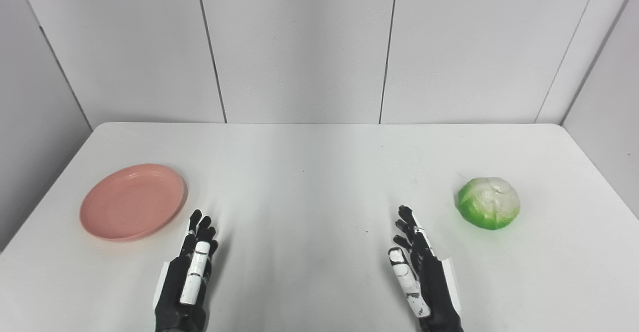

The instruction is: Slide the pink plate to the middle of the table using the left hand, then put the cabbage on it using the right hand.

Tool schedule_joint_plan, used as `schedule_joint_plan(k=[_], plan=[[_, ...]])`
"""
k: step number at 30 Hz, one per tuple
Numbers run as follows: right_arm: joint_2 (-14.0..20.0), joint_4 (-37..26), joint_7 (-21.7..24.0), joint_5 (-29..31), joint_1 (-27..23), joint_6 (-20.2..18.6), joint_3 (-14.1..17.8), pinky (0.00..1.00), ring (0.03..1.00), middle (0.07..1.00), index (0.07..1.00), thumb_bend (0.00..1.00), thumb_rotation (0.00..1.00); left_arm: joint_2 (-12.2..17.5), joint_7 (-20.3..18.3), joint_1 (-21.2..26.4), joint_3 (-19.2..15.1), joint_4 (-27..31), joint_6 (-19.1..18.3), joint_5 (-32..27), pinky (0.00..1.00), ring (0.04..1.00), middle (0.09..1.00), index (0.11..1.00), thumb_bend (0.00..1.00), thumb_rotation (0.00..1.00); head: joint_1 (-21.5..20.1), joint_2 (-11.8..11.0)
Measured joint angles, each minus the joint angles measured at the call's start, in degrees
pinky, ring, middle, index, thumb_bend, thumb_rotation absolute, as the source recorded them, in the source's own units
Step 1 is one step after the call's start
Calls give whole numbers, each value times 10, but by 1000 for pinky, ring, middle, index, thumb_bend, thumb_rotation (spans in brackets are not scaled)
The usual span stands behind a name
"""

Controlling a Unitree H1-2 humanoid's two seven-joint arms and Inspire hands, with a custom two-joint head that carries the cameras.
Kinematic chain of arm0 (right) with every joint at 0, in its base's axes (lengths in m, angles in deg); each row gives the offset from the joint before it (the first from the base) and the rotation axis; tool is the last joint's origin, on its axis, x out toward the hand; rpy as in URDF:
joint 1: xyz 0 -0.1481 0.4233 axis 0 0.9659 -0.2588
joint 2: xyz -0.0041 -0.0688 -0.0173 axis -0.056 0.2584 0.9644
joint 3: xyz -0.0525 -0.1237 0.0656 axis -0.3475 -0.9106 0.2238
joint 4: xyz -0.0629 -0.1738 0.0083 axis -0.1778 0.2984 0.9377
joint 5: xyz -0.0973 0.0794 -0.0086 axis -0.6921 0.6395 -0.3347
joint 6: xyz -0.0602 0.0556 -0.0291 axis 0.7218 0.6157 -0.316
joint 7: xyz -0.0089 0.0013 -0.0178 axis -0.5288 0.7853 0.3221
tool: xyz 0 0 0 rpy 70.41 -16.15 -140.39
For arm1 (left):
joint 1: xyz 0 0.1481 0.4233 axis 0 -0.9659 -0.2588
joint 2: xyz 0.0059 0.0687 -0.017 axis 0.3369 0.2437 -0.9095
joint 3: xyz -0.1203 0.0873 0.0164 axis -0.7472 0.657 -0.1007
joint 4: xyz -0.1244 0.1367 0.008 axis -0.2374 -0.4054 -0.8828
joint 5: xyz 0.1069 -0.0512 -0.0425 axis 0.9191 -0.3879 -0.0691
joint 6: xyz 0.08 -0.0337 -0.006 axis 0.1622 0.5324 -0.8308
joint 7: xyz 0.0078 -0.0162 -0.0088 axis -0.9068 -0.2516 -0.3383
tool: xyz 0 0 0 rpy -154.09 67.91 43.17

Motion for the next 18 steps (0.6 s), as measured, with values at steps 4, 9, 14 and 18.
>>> schedule_joint_plan(k=[4,9,14,18], plan=[[0,0,1,14,0,-4,2,874,913,938,913,681,930,0,0,0,3,0,0,1,1000,1000,1000,1000,646,761,-1,0],[-8,-9,2,73,-1,-37,13,920,931,942,911,699,880,1,0,-1,14,-3,8,25,1000,1000,994,1000,678,752,-4,-1],[-10,-12,1,102,-1,-52,17,923,933,945,913,712,895,2,0,-1,17,-4,13,32,1000,1000,991,1000,686,751,-4,1],[-9,-14,1,103,-1,-59,17,917,929,942,912,698,895,2,-1,-2,19,-4,14,35,1000,1000,991,1000,668,747,-4,1]])
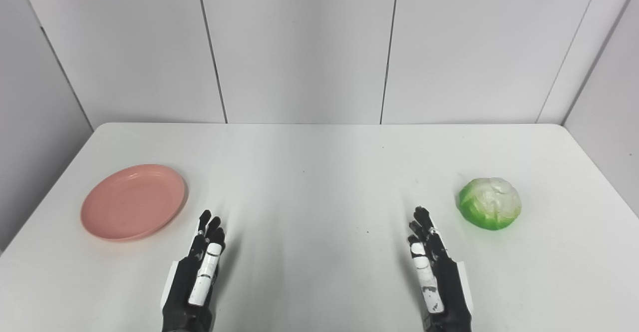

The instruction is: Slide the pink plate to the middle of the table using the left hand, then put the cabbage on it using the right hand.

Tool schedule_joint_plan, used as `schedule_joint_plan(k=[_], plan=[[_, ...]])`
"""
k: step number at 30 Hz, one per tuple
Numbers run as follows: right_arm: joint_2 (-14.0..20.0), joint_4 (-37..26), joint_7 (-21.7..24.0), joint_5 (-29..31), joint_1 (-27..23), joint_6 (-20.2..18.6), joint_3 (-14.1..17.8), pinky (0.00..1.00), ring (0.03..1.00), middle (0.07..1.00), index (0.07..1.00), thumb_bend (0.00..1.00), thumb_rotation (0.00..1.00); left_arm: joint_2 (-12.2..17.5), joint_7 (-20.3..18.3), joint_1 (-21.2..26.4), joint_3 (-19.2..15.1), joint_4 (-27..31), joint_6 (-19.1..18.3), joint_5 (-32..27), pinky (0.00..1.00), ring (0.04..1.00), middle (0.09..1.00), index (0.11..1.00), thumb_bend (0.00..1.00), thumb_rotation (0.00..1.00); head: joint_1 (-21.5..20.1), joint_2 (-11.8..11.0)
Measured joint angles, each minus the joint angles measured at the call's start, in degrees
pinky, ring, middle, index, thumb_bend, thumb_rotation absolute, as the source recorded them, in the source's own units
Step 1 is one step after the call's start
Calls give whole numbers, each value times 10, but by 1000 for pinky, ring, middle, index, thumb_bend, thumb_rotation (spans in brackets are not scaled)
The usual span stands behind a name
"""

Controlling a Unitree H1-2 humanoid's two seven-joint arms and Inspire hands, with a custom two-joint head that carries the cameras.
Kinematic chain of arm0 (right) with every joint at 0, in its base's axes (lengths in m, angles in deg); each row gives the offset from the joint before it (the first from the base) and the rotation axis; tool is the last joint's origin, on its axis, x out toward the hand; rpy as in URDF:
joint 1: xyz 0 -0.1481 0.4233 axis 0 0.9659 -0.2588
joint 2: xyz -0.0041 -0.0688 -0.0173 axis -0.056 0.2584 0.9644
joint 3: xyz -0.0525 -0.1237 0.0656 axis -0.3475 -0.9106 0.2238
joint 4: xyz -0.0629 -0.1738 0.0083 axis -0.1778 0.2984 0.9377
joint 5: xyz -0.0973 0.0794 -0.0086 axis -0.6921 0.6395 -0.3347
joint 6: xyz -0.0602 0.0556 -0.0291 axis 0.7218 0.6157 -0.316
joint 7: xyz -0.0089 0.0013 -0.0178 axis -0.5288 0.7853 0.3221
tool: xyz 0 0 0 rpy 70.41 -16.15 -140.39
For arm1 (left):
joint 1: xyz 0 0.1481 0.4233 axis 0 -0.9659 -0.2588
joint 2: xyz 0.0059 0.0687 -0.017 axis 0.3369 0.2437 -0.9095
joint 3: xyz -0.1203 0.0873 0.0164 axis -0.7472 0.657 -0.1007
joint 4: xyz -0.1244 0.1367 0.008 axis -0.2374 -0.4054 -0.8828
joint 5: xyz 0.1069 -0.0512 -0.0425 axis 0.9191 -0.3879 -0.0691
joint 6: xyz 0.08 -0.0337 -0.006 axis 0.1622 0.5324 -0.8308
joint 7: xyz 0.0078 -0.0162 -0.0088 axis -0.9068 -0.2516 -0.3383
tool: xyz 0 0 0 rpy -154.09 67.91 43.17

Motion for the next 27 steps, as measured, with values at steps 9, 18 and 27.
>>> schedule_joint_plan(k=[9,18,27], plan=[[1,0,0,0,0,-1,0,922,933,945,916,691,906,1,-8,-1,9,-1,5,2,1000,1000,994,1000,626,738,9,-5],[11,4,17,20,0,0,1,918,935,948,911,683,910,-4,-5,-1,25,-23,36,35,1000,995,980,997,667,761,72,-33],[19,29,45,49,-1,42,5,919,935,951,908,693,915,-9,34,-1,50,-69,96,115,937,962,965,972,680,762,118,-70]])
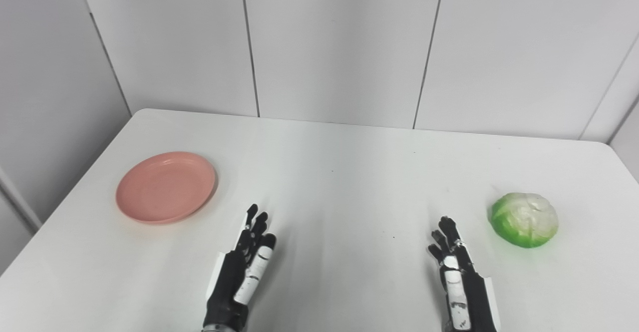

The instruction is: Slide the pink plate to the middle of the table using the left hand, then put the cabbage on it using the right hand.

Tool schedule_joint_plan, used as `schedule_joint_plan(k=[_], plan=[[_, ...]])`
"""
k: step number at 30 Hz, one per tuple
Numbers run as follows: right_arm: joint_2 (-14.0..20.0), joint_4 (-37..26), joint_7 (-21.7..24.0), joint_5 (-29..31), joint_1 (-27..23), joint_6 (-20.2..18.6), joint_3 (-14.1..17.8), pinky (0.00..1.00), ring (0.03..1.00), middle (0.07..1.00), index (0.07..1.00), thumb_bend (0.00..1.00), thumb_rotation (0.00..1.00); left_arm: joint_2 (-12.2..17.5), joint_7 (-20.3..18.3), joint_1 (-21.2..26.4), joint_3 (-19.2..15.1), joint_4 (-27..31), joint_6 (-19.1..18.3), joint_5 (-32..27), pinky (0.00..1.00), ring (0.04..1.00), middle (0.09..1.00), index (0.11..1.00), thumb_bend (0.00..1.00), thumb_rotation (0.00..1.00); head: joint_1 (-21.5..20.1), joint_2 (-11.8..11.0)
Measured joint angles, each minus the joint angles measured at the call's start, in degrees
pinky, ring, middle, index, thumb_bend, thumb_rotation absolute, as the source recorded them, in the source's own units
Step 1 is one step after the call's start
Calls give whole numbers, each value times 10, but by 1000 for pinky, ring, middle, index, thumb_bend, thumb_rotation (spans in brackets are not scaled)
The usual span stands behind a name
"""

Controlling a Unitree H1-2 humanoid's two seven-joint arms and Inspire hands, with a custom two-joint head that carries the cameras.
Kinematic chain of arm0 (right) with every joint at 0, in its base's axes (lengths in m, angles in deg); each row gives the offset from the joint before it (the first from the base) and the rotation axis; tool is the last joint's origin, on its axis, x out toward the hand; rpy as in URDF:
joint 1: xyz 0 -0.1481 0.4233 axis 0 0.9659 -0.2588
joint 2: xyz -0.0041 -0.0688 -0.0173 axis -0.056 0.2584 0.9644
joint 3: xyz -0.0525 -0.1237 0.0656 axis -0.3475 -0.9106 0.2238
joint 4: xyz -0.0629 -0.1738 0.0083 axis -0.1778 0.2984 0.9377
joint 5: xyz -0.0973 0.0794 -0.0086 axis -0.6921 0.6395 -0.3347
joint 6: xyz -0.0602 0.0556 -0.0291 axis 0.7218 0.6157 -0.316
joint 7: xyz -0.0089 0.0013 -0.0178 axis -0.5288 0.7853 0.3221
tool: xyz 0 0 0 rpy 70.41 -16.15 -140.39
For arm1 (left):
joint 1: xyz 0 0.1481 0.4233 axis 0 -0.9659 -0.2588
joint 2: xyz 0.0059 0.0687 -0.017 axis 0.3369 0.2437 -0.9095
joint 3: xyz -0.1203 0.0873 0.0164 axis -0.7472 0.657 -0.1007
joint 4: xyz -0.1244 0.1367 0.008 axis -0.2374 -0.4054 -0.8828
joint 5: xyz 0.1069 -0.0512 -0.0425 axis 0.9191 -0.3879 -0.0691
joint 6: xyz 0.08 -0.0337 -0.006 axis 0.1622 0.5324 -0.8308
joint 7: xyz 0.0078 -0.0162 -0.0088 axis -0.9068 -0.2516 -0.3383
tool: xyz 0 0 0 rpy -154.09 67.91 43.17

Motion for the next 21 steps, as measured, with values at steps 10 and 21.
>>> schedule_joint_plan(k=[10,21], plan=[[2,27,10,10,-4,44,7,933,939,947,901,703,913,-3,26,6,9,-38,51,34,908,932,948,960,611,739,26,-38],[1,43,11,11,-10,70,7,957,946,951,914,620,959,-4,29,9,1,-55,80,30,884,922,943,951,594,687,27,-69]])
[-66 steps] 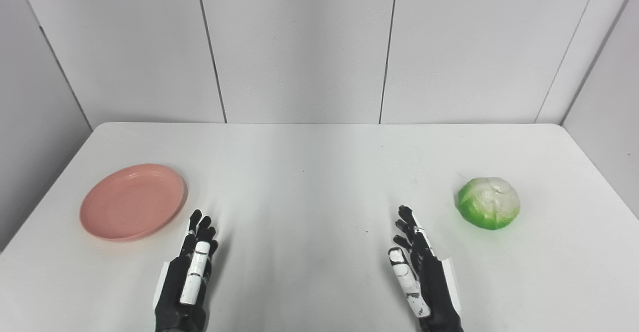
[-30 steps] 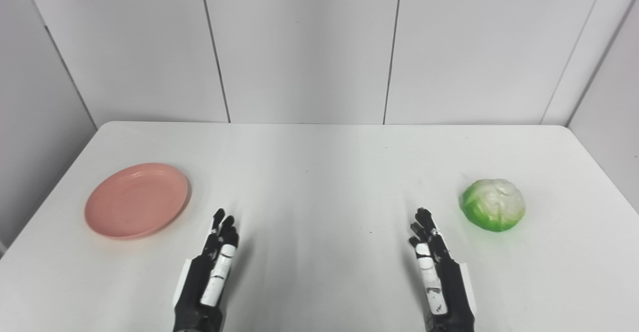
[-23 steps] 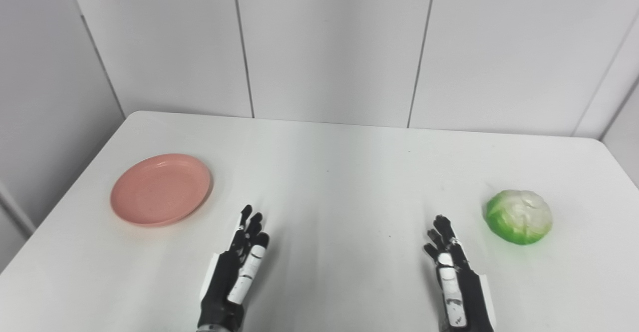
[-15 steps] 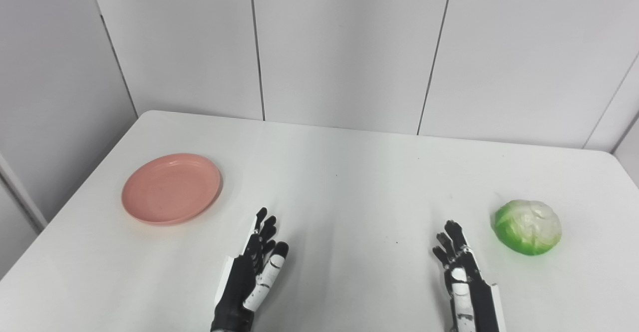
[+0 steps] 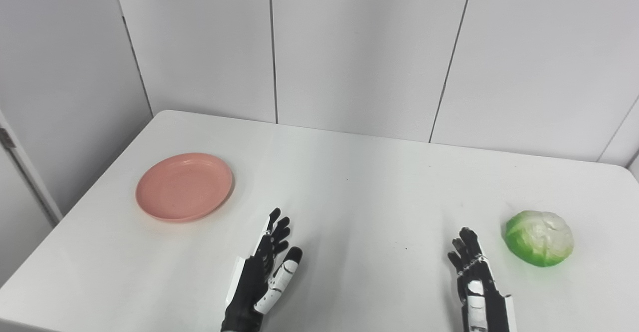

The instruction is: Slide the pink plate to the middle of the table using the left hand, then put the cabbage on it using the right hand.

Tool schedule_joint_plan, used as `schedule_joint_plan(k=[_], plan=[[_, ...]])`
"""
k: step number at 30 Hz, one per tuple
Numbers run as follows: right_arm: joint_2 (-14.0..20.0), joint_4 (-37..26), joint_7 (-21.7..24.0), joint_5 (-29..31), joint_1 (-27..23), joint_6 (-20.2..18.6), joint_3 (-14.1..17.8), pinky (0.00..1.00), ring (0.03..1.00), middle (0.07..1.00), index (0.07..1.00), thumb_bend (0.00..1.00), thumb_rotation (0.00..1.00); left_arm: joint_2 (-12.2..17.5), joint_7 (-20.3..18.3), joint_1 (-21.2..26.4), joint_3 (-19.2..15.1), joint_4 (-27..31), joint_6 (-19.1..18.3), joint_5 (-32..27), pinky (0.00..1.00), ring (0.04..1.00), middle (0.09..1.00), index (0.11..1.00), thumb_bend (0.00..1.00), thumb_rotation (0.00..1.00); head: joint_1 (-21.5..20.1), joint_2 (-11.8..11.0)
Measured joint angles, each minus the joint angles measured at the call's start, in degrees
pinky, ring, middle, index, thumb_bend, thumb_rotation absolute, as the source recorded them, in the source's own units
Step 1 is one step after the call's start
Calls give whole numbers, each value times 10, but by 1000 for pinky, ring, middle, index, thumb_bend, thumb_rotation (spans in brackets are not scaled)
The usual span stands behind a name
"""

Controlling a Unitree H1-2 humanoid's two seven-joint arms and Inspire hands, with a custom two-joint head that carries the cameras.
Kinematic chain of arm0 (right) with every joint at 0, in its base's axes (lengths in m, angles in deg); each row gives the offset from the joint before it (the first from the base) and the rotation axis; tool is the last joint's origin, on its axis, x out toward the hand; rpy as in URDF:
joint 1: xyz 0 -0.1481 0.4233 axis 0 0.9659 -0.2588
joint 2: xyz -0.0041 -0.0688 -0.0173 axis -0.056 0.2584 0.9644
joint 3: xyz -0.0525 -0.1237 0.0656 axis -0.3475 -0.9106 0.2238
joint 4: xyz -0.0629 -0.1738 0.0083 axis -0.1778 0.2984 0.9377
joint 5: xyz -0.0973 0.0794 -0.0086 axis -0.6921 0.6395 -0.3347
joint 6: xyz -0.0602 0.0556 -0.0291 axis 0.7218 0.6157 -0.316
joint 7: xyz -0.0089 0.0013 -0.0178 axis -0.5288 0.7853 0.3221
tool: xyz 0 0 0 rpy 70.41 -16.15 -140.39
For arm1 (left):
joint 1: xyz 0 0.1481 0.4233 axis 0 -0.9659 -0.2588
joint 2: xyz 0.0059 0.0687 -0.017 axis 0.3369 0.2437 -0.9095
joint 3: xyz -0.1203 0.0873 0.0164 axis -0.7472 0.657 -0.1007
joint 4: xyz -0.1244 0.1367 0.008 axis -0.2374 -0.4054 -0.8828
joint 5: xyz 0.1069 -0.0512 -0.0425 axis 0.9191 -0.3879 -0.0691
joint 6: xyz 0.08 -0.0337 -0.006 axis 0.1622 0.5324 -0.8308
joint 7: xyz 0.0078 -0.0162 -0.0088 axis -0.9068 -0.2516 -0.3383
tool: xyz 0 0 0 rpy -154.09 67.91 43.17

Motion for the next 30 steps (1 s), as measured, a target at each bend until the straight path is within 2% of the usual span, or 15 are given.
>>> schedule_joint_plan(k=[4,7,14,20,23,26,30], plan=[[0,2,0,0,-1,7,-1,966,954,958,925,602,974,0,-1,1,-5,-1,4,-11,887,931,945,950,627,679,5,-14],[-1,4,0,1,-1,11,-2,978,958,961,932,569,980,0,-2,1,-6,0,5,-21,880,928,945,948,649,684,5,-16],[-3,6,0,1,-3,20,-3,976,954,960,930,536,990,3,-7,1,-17,11,5,-34,807,883,919,939,661,660,-11,-22],[-5,8,-3,-5,-3,26,-4,959,940,950,916,549,972,9,-10,4,-44,60,0,-64,796,880,923,949,751,711,-18,-14],[-5,8,-6,-8,-3,27,-4,948,936,949,913,561,972,12,-18,13,-59,87,-11,-79,792,882,918,945,759,727,-20,-14],[-5,10,-7,-13,-3,27,-4,939,932,946,913,565,973,28,-21,36,-78,111,-20,-84,810,867,907,932,791,772,-21,-14],[-6,10,-7,-18,-3,27,-4,922,921,944,912,568,961,78,-32,80,-101,148,-39,-83,827,862,900,896,797,808,-27,-15]])
